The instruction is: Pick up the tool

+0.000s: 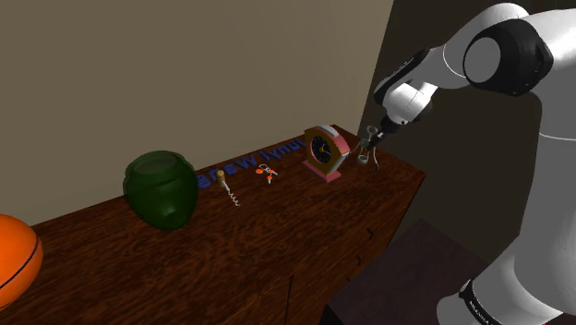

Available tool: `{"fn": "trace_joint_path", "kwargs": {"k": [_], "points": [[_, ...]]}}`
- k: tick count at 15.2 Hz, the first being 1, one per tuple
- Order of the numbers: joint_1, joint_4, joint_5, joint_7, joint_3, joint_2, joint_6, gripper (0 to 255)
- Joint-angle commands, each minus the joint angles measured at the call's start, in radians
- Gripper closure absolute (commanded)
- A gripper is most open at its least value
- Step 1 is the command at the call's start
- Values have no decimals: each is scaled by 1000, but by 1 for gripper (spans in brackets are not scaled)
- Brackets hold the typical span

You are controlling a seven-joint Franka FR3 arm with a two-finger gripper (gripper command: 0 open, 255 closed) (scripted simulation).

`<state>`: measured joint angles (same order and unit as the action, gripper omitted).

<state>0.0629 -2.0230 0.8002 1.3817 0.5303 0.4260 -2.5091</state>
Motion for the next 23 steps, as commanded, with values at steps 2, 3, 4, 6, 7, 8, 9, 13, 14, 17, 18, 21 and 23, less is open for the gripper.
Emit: {"fn": "trace_joint_path", "kwargs": {"k": [2,3,4,6,7,8,9,13,14,17,18,21,23], "points": [[1,-1,2,3,-1,1,-1,255],[1,0,2,3,-1,1,-1,255],[1,0,2,3,-1,1,-1,255],[2,0,2,3,-1,2,-1,255],[2,0,2,3,-1,2,-1,255],[1,0,2,3,-1,2,-1,255],[1,1,3,2,-1,2,-1,255],[-18,1,-46,-39,25,-36,26,255],[-23,1,-58,-49,31,-46,33,255],[-36,4,-94,-79,49,-74,55,255],[-41,5,-106,-89,55,-83,63,255],[-53,11,-141,-119,71,-110,86,255],[-60,16,-164,-139,81,-127,102,255]]}}
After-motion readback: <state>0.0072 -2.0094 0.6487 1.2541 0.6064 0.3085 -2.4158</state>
